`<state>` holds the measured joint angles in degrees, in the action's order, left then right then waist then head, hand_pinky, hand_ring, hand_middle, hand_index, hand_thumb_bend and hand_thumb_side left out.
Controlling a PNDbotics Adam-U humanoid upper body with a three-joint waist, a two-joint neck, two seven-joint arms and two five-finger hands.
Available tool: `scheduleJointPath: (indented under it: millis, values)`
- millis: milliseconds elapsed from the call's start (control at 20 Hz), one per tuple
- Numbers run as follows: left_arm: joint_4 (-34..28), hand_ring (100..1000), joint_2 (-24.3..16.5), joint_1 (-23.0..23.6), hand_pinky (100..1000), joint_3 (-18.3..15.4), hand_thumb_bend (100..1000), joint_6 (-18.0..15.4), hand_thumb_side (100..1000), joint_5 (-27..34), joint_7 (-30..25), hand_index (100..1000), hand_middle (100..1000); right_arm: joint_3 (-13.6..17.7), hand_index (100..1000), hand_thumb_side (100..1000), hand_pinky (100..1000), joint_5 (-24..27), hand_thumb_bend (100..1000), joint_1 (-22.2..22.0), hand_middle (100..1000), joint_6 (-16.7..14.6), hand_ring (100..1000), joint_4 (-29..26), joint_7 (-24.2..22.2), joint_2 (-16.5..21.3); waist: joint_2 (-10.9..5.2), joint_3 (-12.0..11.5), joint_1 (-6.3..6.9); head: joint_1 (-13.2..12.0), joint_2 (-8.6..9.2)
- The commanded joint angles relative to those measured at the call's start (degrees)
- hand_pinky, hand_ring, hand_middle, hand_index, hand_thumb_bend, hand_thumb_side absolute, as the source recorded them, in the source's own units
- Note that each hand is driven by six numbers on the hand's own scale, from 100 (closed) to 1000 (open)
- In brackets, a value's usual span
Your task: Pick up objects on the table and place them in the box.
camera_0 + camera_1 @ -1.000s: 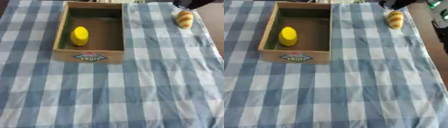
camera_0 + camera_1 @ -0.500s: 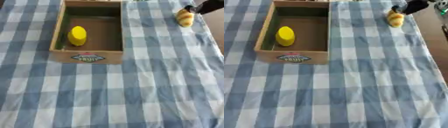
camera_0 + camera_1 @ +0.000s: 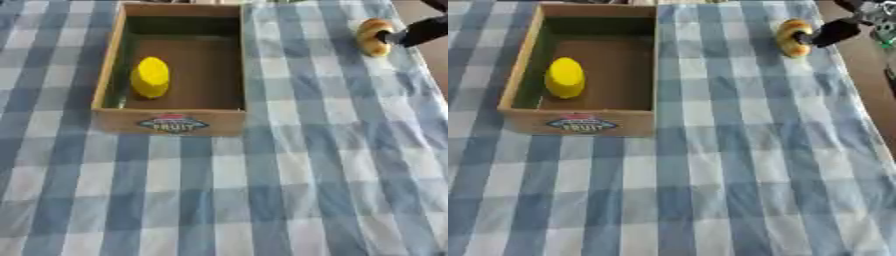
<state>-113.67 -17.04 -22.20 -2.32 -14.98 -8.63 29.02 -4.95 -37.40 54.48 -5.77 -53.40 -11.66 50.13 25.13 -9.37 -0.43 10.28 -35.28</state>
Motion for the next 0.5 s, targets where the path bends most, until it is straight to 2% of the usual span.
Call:
scheduleJointPath:
  millis: [50,350,500]
  values:
    - [-0.92,736,-0.45,-0.68,737,-0.22,100,-0.05,491,-0.35,0.26,711,675,0.92,921,308,876,-0.72,403,1.55,819,-0.19,962,0.47,0.01,1.43,-0.97,0.12,0.13,-0.02,1.42]
    - [-0.92,736,-0.23,-0.66,737,-0.19,100,0.09,495,-0.34,0.27,710,676,0.85,922,313,877,-2.15,414,1.90,816,-0.36,960,1.98,-0.44,0.83,-0.52,-0.11,0.30,0.29,1.79]
    - [-0.92,737,-0.12,-0.70,737,-0.11,100,0.15,498,-0.32,0.23,710,676,0.77,916,302,877,-2.97,438,2.08,782,-0.40,955,2.66,-0.76,0.60,-0.36,-0.06,0.29,0.33,1.84]
